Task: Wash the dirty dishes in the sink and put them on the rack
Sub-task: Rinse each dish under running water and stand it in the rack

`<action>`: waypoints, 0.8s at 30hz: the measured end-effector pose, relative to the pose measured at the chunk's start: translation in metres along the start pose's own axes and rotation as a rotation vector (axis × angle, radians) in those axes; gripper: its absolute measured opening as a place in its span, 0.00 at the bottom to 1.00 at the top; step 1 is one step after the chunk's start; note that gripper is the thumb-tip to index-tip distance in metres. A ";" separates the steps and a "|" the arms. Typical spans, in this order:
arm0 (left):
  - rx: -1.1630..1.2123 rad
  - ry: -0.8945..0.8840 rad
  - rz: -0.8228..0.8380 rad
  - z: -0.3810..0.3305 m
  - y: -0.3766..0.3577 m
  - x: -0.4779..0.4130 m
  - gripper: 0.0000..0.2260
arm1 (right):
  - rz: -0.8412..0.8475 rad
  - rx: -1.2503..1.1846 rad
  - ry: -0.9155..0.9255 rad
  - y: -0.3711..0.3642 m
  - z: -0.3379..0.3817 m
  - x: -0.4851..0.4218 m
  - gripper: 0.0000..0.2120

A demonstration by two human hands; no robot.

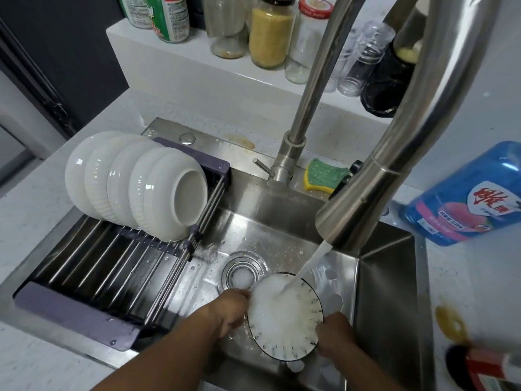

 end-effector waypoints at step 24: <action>0.276 0.060 0.241 -0.032 0.022 0.042 0.41 | 0.270 -0.092 0.255 0.082 0.101 0.059 0.20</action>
Point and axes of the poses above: each hand's wrist, its own x-axis away from the middle knuckle, its own y-axis out of the back of the hand, z = x × y, the point moved 10 cm from there along -x, towards the middle knuckle, and after that the axes turned 6 degrees about -x, right-handed, at the moved point
